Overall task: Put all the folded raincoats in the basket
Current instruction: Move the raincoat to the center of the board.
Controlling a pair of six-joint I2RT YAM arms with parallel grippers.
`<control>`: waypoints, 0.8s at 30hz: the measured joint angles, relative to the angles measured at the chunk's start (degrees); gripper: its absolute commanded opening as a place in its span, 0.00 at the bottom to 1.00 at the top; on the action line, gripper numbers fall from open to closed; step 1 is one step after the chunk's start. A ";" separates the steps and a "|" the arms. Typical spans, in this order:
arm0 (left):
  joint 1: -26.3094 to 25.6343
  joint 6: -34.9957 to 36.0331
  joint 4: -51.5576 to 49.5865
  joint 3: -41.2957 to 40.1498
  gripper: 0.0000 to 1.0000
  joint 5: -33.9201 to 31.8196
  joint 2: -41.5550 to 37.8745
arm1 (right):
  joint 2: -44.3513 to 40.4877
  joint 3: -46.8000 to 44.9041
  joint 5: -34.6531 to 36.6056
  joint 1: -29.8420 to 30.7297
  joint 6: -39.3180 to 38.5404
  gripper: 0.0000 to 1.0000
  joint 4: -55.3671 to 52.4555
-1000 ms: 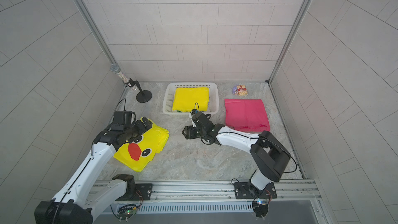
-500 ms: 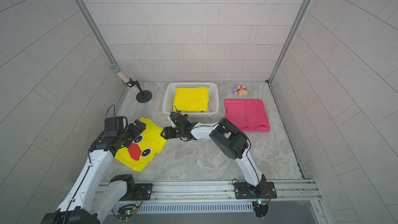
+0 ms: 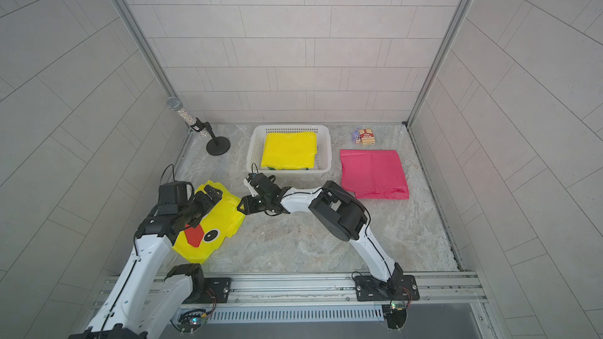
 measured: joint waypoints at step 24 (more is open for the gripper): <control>-3.74 0.46 -0.46 0.55 1.00 3.69 3.02 | -30.71 -39.32 10.38 -5.86 -3.23 0.00 2.80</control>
